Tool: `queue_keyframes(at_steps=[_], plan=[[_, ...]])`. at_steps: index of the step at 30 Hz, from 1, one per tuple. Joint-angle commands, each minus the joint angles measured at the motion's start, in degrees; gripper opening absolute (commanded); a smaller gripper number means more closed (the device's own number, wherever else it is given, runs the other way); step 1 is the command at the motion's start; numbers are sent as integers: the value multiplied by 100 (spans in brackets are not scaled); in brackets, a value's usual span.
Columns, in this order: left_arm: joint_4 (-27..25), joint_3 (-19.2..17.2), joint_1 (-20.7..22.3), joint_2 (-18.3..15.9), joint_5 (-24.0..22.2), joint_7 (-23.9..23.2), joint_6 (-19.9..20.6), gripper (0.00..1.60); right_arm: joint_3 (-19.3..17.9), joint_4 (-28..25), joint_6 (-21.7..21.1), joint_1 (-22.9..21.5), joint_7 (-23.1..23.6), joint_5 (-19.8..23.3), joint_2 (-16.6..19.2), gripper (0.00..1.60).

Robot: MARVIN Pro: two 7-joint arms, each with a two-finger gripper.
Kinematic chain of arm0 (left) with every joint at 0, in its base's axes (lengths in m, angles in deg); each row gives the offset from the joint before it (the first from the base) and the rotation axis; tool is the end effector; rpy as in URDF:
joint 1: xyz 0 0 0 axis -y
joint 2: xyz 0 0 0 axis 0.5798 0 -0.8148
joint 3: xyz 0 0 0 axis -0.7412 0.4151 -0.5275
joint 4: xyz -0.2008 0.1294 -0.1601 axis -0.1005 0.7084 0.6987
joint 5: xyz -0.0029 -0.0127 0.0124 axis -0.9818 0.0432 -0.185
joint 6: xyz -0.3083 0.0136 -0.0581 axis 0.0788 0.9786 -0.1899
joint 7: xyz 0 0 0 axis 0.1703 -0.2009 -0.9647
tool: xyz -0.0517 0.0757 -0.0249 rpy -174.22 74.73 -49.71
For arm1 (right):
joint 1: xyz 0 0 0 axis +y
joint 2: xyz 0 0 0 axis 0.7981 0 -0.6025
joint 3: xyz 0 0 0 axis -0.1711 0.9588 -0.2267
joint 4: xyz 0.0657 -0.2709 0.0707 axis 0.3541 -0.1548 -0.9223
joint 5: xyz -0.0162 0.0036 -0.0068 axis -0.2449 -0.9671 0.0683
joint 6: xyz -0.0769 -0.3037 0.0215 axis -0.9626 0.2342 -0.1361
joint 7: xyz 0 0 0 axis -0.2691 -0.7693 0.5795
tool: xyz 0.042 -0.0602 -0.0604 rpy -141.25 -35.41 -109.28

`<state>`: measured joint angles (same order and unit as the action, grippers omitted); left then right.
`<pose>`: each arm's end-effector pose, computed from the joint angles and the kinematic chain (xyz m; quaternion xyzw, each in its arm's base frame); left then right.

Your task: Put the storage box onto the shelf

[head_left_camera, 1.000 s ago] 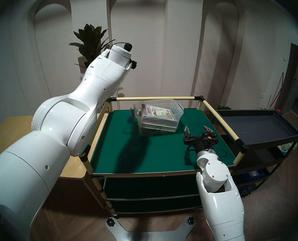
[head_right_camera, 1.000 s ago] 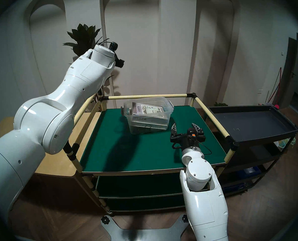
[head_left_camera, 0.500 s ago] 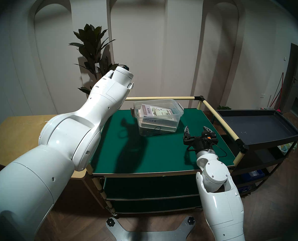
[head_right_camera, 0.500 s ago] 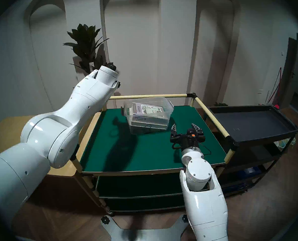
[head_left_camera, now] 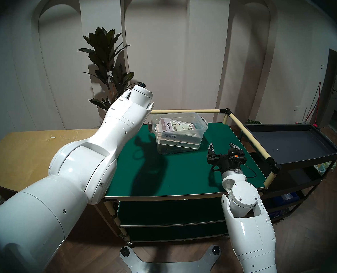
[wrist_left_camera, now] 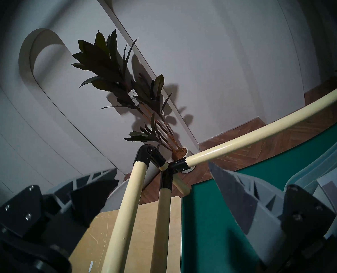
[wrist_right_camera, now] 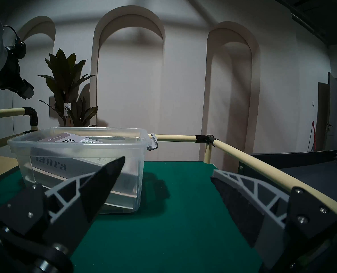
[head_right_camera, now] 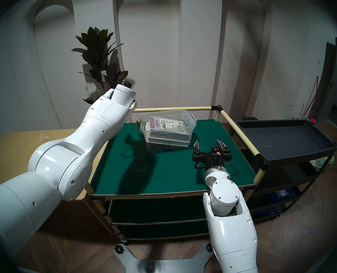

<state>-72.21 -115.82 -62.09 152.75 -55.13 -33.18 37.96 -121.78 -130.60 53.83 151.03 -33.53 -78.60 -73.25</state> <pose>0.6550 -0.0302 -0.1035 -0.7890 0.0930 -0.5416 0.2750 0.3862 0.0007 -0.2628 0.6902 -0.0020 0.7225 0.0402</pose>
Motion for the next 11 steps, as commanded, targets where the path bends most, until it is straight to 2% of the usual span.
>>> queue_keyframes(at_steps=[1,11], plan=[[-368,-151,-106,-99,-11,259,-199,160,-15,-107,44,-74,-11,4,-3,160],[-734,-381,-545,-198,-111,328,-523,160,-16,-102,58,-107,-29,2,-14,160]])
